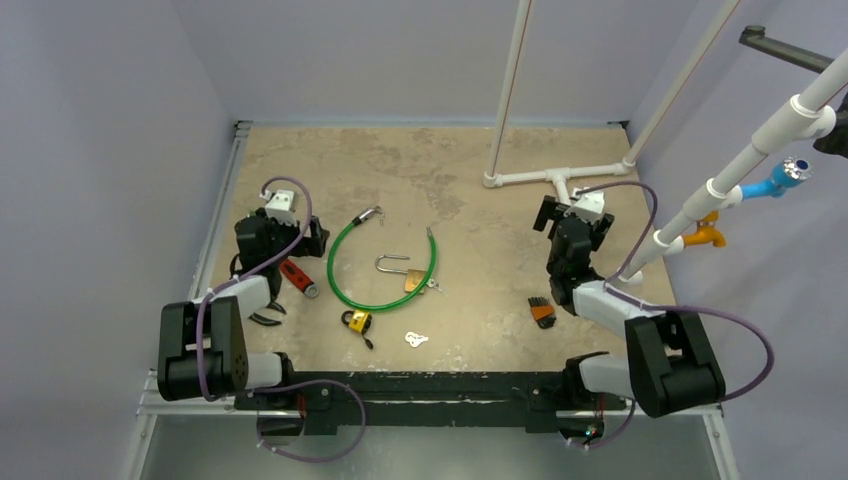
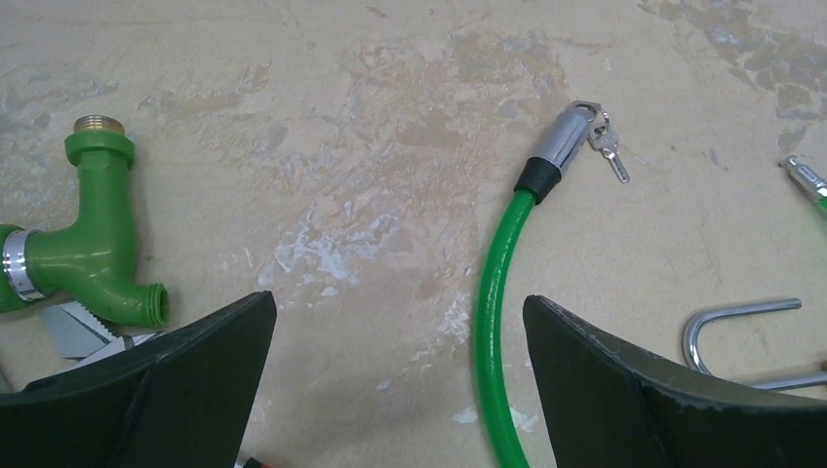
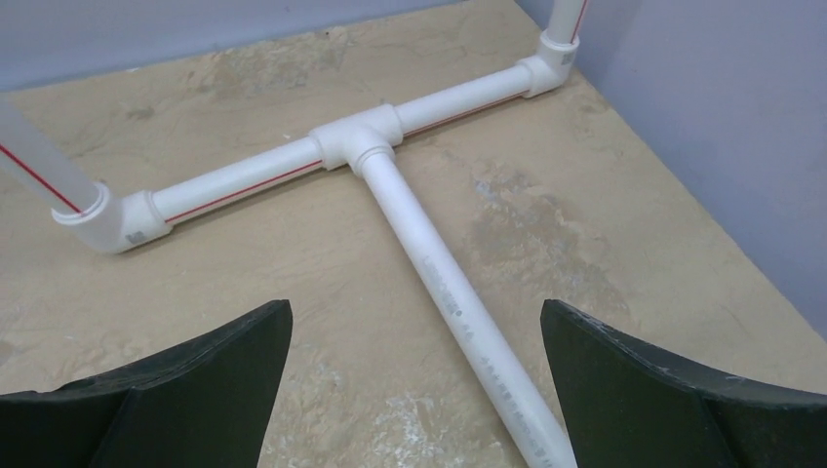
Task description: Unlock with the key
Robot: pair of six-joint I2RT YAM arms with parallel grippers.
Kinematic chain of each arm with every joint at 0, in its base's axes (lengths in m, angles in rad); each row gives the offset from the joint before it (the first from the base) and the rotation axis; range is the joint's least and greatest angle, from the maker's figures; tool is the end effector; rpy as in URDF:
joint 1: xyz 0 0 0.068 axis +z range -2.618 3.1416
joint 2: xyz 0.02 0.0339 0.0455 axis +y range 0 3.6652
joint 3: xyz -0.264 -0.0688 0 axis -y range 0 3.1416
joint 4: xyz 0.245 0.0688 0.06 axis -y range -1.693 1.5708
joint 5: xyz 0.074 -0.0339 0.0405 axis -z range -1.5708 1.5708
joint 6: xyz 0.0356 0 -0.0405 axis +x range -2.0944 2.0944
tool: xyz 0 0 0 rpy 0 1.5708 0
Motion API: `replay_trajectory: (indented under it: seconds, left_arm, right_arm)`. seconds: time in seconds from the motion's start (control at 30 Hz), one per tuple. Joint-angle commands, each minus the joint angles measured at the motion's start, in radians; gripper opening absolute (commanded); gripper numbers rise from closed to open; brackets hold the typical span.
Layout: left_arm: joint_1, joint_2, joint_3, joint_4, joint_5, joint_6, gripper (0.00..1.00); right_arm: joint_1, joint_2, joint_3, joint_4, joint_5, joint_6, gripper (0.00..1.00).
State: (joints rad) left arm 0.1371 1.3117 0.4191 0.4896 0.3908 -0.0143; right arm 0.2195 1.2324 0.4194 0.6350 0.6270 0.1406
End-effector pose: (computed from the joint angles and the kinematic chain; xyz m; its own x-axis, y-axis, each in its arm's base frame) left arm 0.2506 0.0209 0.1736 -0.3916 -0.0674 -0.9177 0.2152 0.9630 -0.1625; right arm 0.2442 0.0331 0.2076 -0.1168 0.0902 -0.9890 0.4077 0.9125 0.0351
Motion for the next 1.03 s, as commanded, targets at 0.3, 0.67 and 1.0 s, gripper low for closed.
replay_trajectory:
  seconds: [0.3, 0.67, 1.0]
  left_arm:
    - [-0.036, 0.061, -0.162, 0.574, -0.006, 0.028, 1.0]
    - [-0.032, 0.052, -0.122, 0.479, 0.003, 0.03, 1.0]
    - [-0.056, 0.045, -0.12, 0.461, -0.038, 0.047, 1.0]
  right_arm:
    - [-0.014, 0.319, -0.168, 0.767, -0.093, -0.127, 0.99]
    - [-0.094, 0.281, -0.138, 0.634, -0.174, -0.047, 0.99]
    - [-0.094, 0.279, -0.137, 0.632, -0.173, -0.045, 0.99]
